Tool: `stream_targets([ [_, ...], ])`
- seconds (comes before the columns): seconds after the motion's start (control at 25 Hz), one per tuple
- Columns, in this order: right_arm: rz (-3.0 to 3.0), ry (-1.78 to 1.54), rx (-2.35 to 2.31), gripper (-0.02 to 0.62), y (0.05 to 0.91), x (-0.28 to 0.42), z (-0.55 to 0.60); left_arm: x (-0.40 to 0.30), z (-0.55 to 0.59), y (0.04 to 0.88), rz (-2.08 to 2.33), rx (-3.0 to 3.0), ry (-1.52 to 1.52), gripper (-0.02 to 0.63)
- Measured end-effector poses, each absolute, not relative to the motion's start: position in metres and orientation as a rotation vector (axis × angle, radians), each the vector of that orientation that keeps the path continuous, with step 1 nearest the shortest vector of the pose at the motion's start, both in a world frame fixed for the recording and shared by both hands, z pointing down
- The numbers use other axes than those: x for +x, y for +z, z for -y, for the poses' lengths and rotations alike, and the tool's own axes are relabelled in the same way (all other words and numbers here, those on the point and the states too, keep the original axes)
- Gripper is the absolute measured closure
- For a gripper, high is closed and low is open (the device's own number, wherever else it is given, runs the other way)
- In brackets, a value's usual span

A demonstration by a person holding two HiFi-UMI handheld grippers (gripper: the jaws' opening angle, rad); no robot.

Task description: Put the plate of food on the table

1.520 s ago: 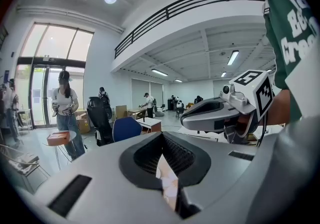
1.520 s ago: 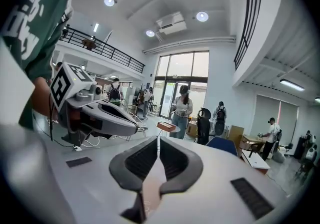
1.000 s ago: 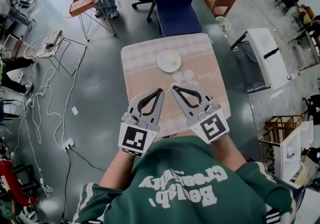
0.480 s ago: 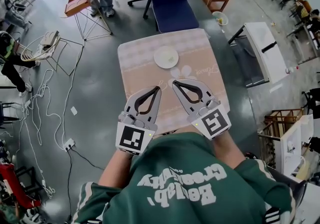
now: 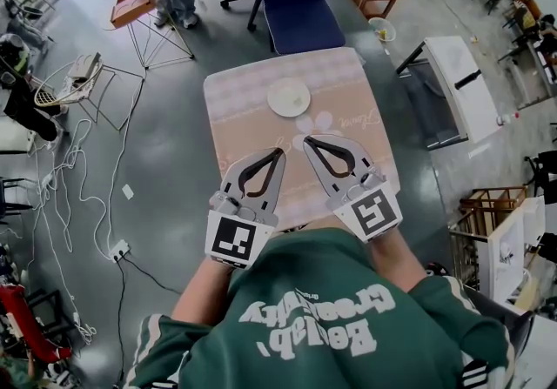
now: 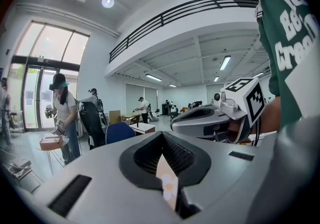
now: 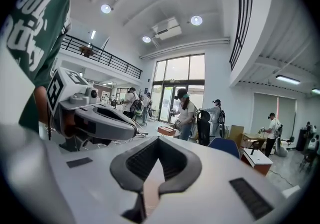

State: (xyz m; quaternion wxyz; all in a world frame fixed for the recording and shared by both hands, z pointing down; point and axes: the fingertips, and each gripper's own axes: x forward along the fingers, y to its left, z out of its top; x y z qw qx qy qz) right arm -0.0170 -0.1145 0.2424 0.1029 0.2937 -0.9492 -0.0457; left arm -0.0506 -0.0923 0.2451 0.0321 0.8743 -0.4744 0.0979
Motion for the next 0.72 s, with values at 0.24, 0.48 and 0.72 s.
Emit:
stream_targets([
  [0.24, 2.809, -0.129, 0.855, 0.581, 0.2405, -0.0215, 0.1167, -0.0531, 0.0972, 0.2470, 1.459, 2.685, 0.311, 0.597],
  [0.48, 2.811, -0.124, 0.847, 0.581, 0.2402, -0.0236, 0.1168, -0.0531, 0.0980, 0.2503, 1.452, 2.684, 0.311, 0.597],
  [0.72, 2.819, -0.124, 0.845, 0.581, 0.2350, -0.0243, 0.1131, -0.0537, 0.0957, 0.2530, 1.438, 2.686, 0.322, 0.597],
])
